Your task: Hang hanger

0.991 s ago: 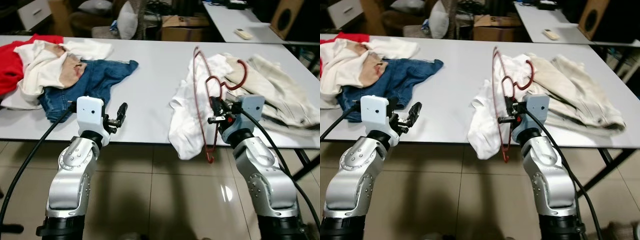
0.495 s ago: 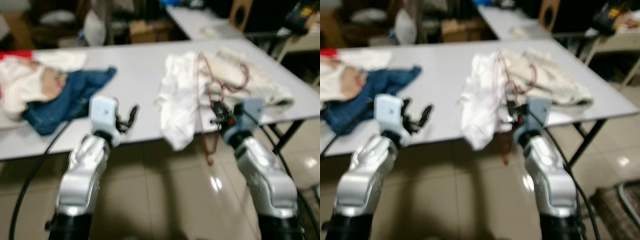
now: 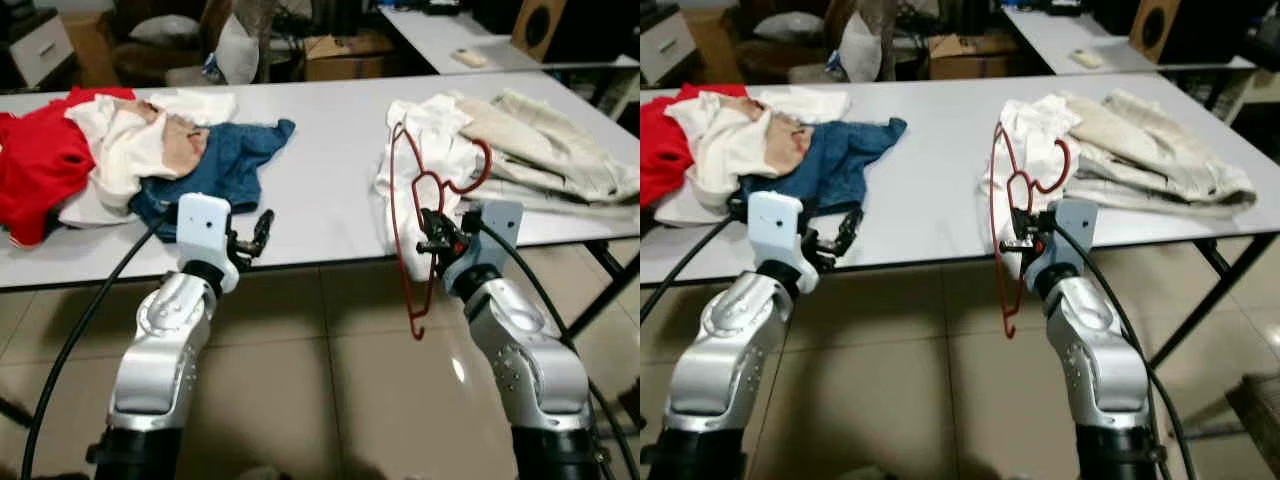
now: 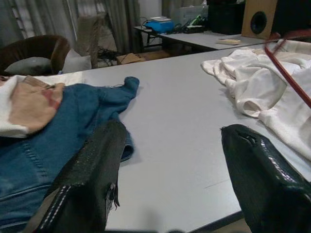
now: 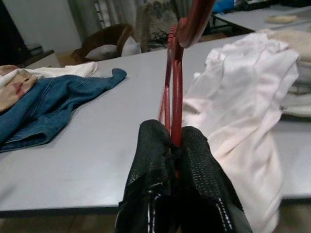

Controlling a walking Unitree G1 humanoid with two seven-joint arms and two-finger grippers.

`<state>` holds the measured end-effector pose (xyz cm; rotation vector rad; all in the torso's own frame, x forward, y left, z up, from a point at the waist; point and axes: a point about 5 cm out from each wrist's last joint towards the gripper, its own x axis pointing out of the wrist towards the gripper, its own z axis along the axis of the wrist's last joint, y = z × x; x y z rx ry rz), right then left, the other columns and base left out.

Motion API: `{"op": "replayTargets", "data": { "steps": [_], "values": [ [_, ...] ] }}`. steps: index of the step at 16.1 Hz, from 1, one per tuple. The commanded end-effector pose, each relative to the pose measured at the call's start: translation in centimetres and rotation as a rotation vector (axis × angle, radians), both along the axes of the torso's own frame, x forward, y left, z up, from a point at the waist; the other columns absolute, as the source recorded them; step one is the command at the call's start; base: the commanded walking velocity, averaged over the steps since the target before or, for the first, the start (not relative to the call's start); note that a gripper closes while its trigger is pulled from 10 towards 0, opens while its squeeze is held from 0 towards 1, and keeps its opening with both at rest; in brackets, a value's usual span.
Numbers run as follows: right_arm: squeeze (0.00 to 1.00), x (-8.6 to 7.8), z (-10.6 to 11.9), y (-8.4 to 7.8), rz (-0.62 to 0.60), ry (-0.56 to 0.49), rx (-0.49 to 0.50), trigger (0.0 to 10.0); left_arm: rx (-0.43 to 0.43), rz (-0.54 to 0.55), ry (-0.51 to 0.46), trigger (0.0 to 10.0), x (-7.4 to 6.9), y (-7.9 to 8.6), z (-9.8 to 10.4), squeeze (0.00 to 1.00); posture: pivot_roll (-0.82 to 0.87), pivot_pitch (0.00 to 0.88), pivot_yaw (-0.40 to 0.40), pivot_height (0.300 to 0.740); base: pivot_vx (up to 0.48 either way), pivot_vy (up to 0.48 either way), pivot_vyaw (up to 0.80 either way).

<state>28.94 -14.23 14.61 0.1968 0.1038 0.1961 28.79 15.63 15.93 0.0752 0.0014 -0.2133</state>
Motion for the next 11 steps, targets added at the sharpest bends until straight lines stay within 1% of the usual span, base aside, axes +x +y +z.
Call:
{"op": "replayTargets", "data": {
  "steps": [1,3,8,11],
  "values": [
    [0.00,0.01,0.25,-0.12,-0.007,-0.009,-0.006,10.0,0.002,0.003,0.003,10.0,0.05,0.00,0.12,0.00,-0.05,0.000,0.027,0.740,0.000,0.345,-0.80],
    [0.00,-0.12,0.11,-0.26,-0.024,-0.003,0.001,10.0,0.001,0.002,0.008,10.0,-0.06,-0.02,0.01,0.00,-0.06,0.000,0.029,0.740,0.000,0.343,-0.67],
    [0.00,-0.74,-0.30,-0.71,-0.032,0.015,-0.006,10.0,-0.003,-0.006,0.021,10.0,-0.18,-0.34,-0.45,0.00,-0.07,0.000,0.029,0.740,0.000,0.343,0.00],
    [0.00,-0.63,-0.17,-0.73,-0.023,0.009,-0.013,10.0,-0.004,-0.003,0.021,10.0,-0.22,-0.40,-0.50,0.00,-0.07,0.000,0.021,0.740,0.000,0.344,0.00]
  ]
}}
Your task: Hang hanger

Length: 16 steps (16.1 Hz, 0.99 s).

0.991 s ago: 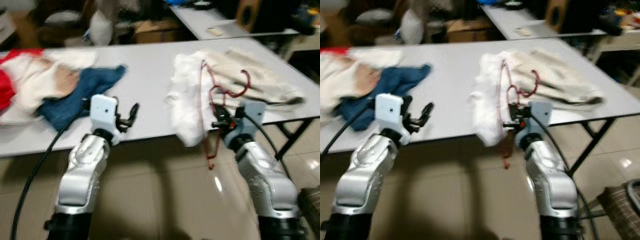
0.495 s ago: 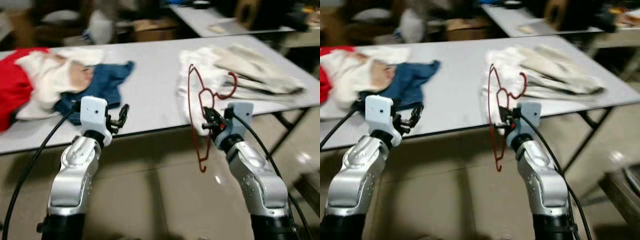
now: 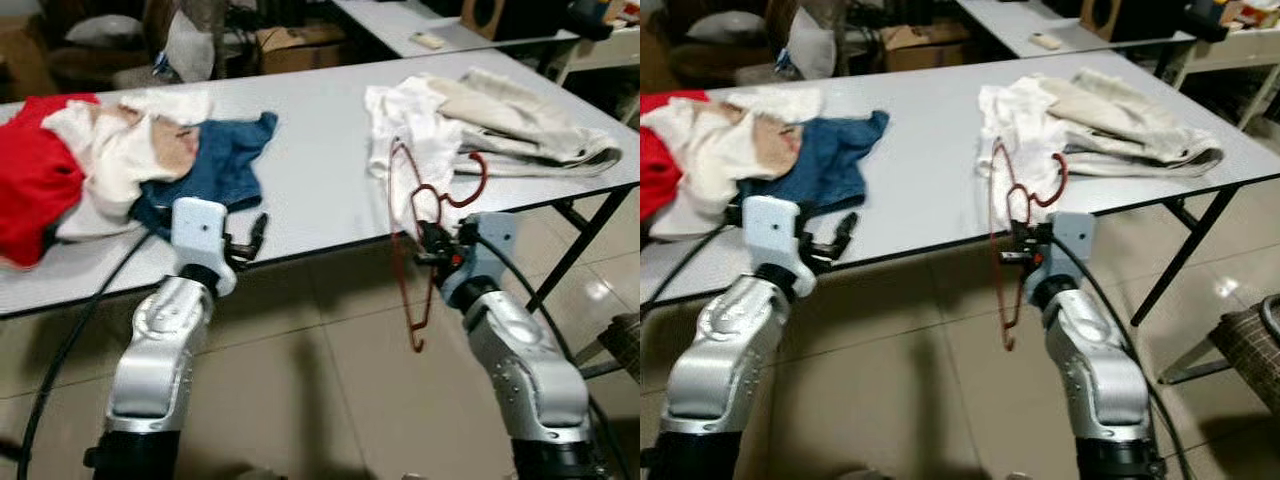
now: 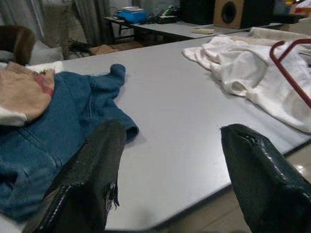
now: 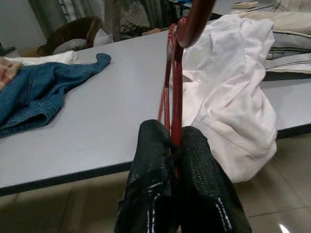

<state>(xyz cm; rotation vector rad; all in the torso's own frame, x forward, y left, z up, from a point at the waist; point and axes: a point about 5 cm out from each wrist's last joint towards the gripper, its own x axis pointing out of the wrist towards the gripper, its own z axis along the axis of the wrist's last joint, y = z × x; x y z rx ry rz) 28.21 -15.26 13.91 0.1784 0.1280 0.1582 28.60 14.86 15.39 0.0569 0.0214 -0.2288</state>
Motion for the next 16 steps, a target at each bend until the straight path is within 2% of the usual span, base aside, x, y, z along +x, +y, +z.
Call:
{"op": "replayTargets", "data": {
  "steps": [1,5,8,11,16],
  "values": [
    [0.00,0.10,0.56,0.33,0.021,-0.018,0.005,10.0,0.009,0.019,-0.002,10.0,-0.12,0.44,0.00,0.00,-0.07,0.000,0.018,0.740,0.000,0.345,0.00],
    [0.00,-0.13,0.42,0.56,0.044,-0.011,-0.006,10.0,0.010,0.033,0.002,10.0,-0.34,0.83,-0.29,0.00,-0.07,0.000,0.014,0.740,0.000,0.345,0.00],
    [0.00,-0.43,0.22,0.40,0.038,-0.005,-0.005,10.0,0.011,0.032,0.005,10.0,-0.27,0.80,-0.40,0.00,-0.08,0.000,0.024,0.740,0.000,0.364,-0.63],
    [0.00,-0.36,0.20,0.30,0.025,-0.007,-0.005,10.0,0.018,0.033,0.002,10.0,-0.09,0.86,-0.42,0.00,-0.08,0.000,0.029,0.740,0.000,0.330,0.00],
    [0.00,-0.31,0.43,0.48,0.039,-0.025,0.001,10.0,0.000,0.059,-0.029,10.0,0.05,1.05,-0.17,0.00,-0.08,0.000,0.027,0.740,0.000,0.000,0.00]
  ]
}}
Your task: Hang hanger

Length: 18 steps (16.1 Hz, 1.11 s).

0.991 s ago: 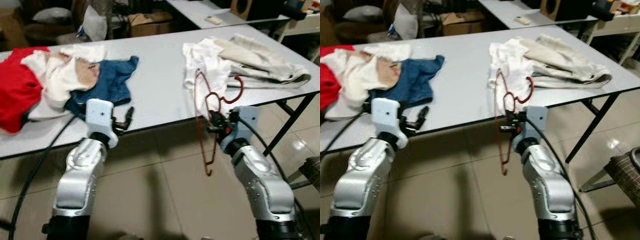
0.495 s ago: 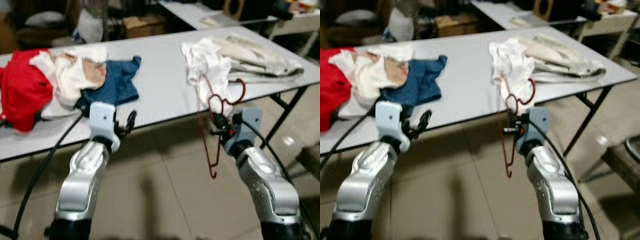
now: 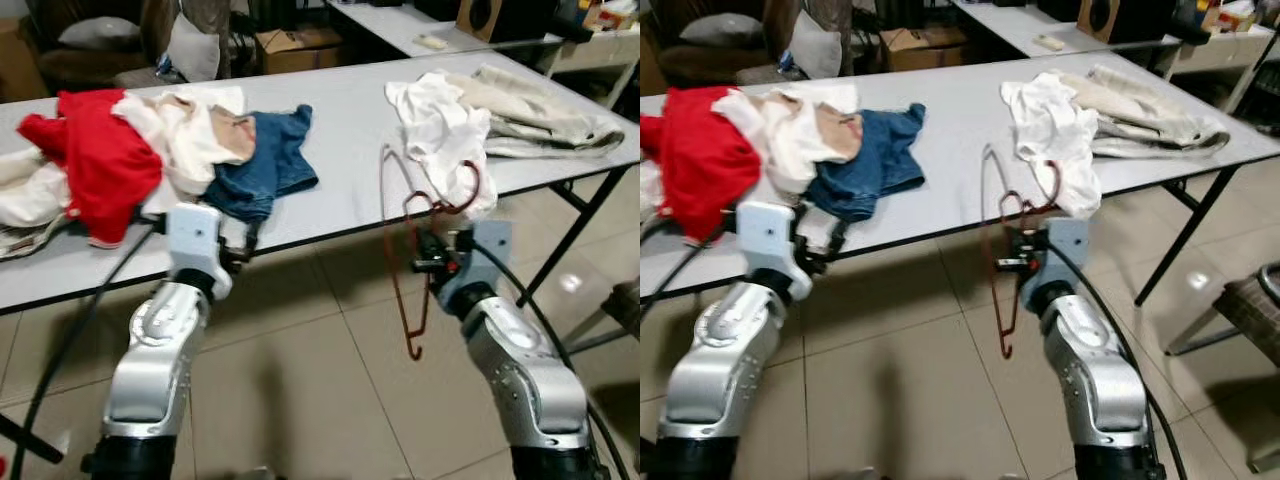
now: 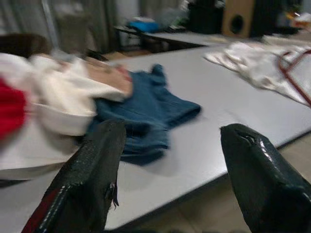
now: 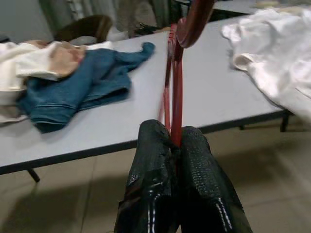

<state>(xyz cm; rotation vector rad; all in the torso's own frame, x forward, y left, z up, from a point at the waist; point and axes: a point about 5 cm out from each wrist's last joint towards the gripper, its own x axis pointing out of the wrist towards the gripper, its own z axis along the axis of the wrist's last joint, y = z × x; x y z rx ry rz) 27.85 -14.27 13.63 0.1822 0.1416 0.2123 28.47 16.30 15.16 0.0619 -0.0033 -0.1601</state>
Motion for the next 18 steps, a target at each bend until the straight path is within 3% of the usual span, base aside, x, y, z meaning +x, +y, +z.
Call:
{"op": "replayTargets", "data": {
  "steps": [1,14,18],
  "values": [
    [0.00,0.1,0.7,-0.4,-0.013,-0.036,-0.012,10.0,-0.003,-0.009,-0.004,10.0,0.2,-0.3,0.1,0.00,-0.08,0.000,0.024,0.740,0.000,0.000,0.00],
    [0.00,0.4,0.9,-0.7,-0.018,-0.060,-0.038,10.0,0.000,-0.035,0.003,10.0,0.2,-0.5,-0.8,0.00,-0.09,0.000,0.024,0.740,0.350,0.000,0.00],
    [0.00,0.5,0.8,-1.0,-0.017,-0.059,-0.055,10.0,0.046,-0.064,0.019,10.0,0.4,-0.8,-1.4,0.00,-0.10,0.000,0.017,0.740,0.404,0.000,0.00]
  ]
}}
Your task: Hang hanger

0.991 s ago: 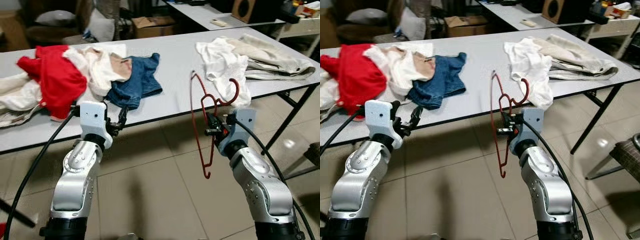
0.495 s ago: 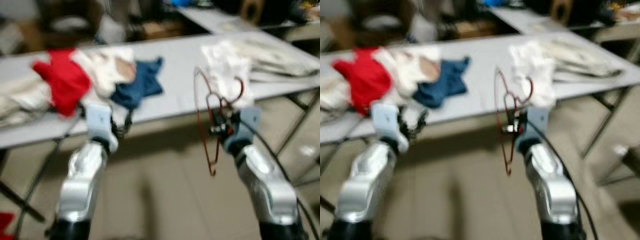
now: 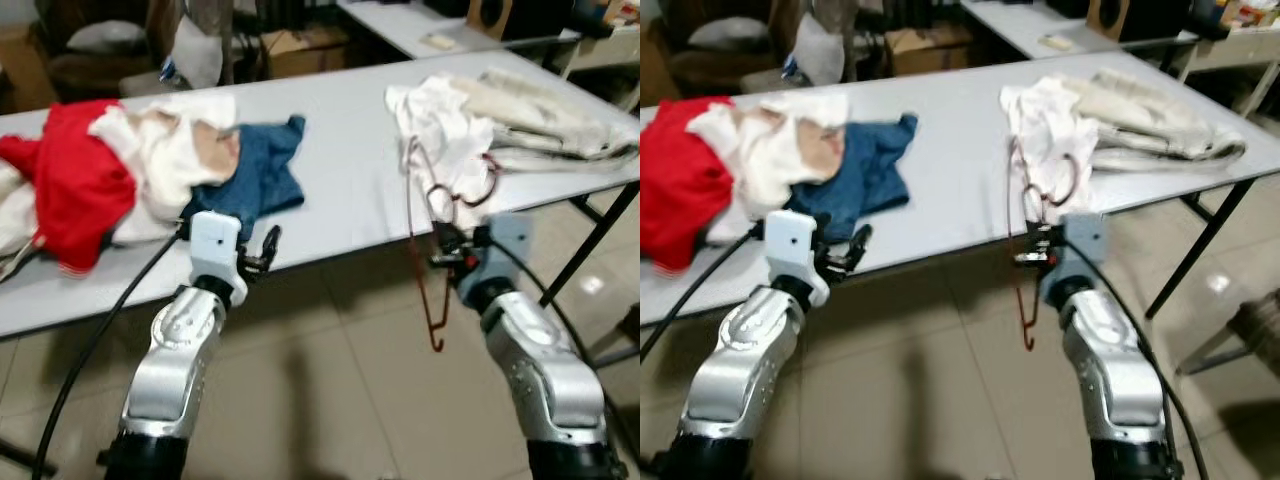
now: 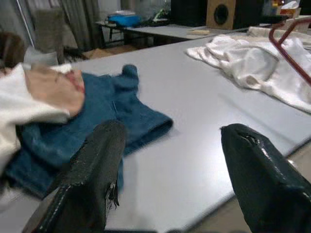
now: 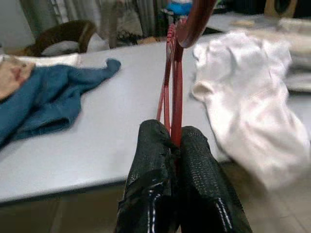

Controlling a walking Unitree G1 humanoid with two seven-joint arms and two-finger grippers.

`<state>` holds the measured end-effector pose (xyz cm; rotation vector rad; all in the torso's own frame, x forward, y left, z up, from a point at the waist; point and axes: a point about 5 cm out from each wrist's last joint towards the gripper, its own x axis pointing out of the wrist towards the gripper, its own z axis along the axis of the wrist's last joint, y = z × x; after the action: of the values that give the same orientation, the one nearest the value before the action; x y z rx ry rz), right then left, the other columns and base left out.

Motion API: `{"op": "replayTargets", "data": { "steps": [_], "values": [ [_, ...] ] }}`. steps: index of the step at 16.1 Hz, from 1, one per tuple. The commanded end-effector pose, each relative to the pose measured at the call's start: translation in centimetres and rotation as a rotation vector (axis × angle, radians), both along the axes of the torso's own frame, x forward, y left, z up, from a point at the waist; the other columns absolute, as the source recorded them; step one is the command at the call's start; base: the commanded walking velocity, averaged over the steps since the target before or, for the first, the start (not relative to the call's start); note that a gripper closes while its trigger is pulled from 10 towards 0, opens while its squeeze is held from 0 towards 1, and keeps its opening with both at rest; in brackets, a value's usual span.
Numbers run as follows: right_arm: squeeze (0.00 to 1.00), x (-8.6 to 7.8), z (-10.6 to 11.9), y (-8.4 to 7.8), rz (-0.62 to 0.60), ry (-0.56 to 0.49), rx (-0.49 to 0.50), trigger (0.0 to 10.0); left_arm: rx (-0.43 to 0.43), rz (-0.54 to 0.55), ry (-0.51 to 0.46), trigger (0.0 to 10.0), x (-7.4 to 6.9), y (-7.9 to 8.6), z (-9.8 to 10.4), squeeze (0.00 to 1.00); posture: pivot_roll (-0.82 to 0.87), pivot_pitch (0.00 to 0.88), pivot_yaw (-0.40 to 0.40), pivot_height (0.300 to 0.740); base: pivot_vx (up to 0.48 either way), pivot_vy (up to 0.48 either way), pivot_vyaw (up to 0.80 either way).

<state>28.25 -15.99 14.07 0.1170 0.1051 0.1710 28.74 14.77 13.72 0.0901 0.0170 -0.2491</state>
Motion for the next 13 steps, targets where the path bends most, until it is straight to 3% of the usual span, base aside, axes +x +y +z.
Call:
{"op": "replayTargets", "data": {
  "steps": [1,3,4,5,9,10,13],
  "values": [
    [0.00,0.2,0.5,0.7,0.024,-0.022,0.004,10.0,0.055,0.000,0.002,10.0,0.1,0.7,-0.1,0.00,-0.10,0.000,0.017,0.740,0.386,0.000,0.00],
    [0.00,0.2,0.6,0.7,0.028,-0.022,0.000,10.0,0.128,-0.045,0.023,10.0,0.3,0.7,-0.7,0.00,-0.10,0.000,0.012,0.740,0.154,0.000,0.00],
    [0.00,0.3,0.5,0.7,0.032,-0.020,-0.006,10.0,0.206,-0.085,0.036,10.0,0.3,0.7,-1.1,0.00,-0.10,0.000,0.012,0.740,0.000,0.000,0.00],
    [0.00,0.2,0.5,0.7,0.042,-0.017,-0.001,10.0,0.304,-0.121,0.058,10.0,0.6,1.0,-1.6,0.00,-0.10,0.000,0.012,0.740,0.000,0.000,0.00],
    [0.00,0.3,0.6,0.8,0.040,-0.020,-0.001,10.0,0.477,-0.137,0.084,10.0,1.6,2.8,-1.7,0.00,-0.11,0.000,0.021,0.740,0.000,0.000,0.00],
    [0.00,0.3,0.6,0.8,0.040,-0.022,-0.003,10.0,0.568,-0.169,0.103,10.0,2.0,3.3,-2.1,0.00,-0.11,0.000,0.025,0.740,0.000,0.000,0.00],
    [0.00,0.2,0.6,0.7,0.035,-0.025,-0.014,10.0,0.662,-0.229,0.151,10.0,2.6,3.7,-2.9,0.00,-0.12,0.000,0.035,0.740,0.000,0.000,0.00]
  ]
}}
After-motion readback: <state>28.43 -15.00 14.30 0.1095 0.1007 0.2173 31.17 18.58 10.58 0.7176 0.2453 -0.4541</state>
